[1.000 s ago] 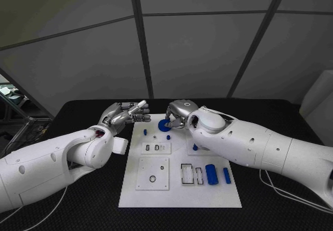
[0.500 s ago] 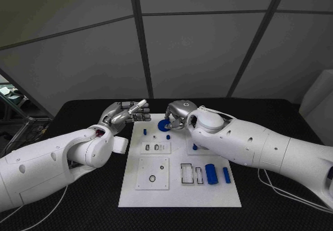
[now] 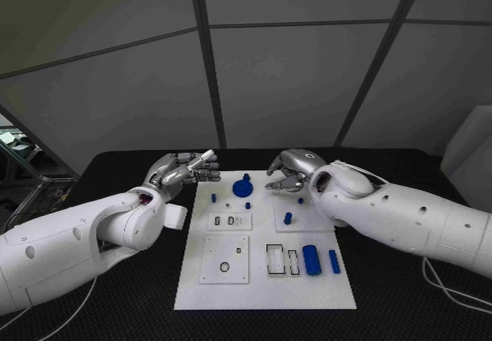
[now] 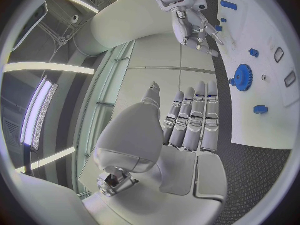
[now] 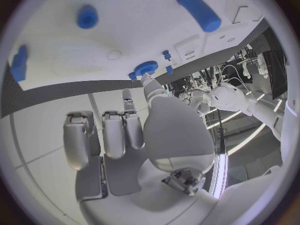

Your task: Assemble the parts on the task board

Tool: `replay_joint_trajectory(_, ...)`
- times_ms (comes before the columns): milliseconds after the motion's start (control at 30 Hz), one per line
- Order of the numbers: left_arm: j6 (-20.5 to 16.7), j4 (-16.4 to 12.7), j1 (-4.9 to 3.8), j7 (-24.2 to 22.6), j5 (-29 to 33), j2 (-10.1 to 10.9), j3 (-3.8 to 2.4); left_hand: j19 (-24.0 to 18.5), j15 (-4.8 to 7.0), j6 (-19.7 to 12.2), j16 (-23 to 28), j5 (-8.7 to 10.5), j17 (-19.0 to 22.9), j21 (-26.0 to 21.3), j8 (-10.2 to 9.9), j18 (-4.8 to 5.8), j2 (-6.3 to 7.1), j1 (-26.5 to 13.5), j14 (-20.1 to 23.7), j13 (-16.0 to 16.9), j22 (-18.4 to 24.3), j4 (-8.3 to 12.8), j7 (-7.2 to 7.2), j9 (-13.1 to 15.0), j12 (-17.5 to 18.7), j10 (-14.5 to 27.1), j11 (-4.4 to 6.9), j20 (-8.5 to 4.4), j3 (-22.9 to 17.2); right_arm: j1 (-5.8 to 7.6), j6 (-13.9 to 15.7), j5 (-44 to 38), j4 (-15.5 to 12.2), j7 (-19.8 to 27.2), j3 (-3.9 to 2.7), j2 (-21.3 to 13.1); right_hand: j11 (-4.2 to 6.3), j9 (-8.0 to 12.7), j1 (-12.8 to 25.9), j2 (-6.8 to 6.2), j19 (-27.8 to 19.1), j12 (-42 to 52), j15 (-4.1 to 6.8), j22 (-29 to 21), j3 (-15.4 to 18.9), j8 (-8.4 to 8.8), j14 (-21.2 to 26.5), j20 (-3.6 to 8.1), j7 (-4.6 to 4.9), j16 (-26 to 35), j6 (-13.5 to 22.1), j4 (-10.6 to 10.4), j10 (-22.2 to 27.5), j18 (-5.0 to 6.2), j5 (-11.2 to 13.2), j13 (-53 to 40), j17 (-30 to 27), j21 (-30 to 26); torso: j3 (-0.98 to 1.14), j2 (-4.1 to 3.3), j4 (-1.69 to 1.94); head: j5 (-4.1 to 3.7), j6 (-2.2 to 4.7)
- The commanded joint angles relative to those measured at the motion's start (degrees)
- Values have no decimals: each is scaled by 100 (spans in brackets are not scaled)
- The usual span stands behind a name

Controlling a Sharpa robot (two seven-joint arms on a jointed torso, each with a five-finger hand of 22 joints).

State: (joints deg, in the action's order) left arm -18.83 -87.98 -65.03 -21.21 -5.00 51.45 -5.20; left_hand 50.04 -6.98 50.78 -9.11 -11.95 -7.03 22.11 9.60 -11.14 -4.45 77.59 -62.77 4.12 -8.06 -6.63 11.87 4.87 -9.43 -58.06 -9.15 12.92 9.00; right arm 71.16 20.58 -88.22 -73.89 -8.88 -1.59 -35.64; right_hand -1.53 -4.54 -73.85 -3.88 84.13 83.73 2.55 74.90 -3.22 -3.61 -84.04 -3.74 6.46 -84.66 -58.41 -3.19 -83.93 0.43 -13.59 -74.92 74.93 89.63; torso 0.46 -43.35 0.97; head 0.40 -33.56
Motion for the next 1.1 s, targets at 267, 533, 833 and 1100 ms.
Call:
replay_joint_trajectory(267, 73, 57, -10, -48, -25, -8, -5, -1, -4, 15, 24, 39, -6, -19, -20, 76, -41, 6, 33, -9, 6, -3, -6, -5, 26, -18, -10, 22, 39, 17, -345, 1939, 110, 1419, -26, -726, -2, 2, -313, -150, 476, -265, -4, 1334, -2, 3, -285, -28, -18, 122, 73, 253, -41, -1, 26, -620, 149, -43, 28, 21, -99, -46, 56)
replay_joint_trajectory(533, 95, 121, -8, -41, -25, -62, -4, -1, -4, 15, 24, 39, -6, -19, -20, 76, -41, 6, 33, -9, 6, -3, -6, -5, 26, -18, -10, 22, 39, 15, -518, 2040, 449, 1477, -26, -765, -32, 28, -338, -187, 464, -311, -20, 1314, 16, 15, -290, -33, 19, 127, 189, 292, -13, 3, 24, -581, 158, -54, 28, 6, -92, -68, 65)
replay_joint_trajectory(833, 111, 178, -6, -36, -25, -110, -3, -1, -4, 15, 24, 39, -6, -19, -20, 76, -41, 6, 33, -9, 6, -3, -6, -5, 26, -18, -10, 22, 39, 12, -716, 1918, 768, 1404, -25, -655, -48, 41, -350, -185, 460, -320, -31, 1307, 17, 16, -296, -42, 37, 121, 258, 307, -8, 5, 18, -575, 177, -58, 17, 12, -87, -92, 15)
replay_joint_trajectory(1100, 117, 205, -5, -34, -25, -128, -3, -1, -4, 15, 24, 39, -6, -19, -20, 76, -41, 6, 33, -9, 6, -3, -6, -5, 26, -18, -10, 22, 39, 10, -855, 1831, 932, 1375, -25, -628, -54, 41, -359, -173, 471, -310, -36, 1325, 11, 6, -303, -46, 43, 109, 261, 314, -15, 1, -1, -587, 204, -50, 18, 11, -87, -77, 34)
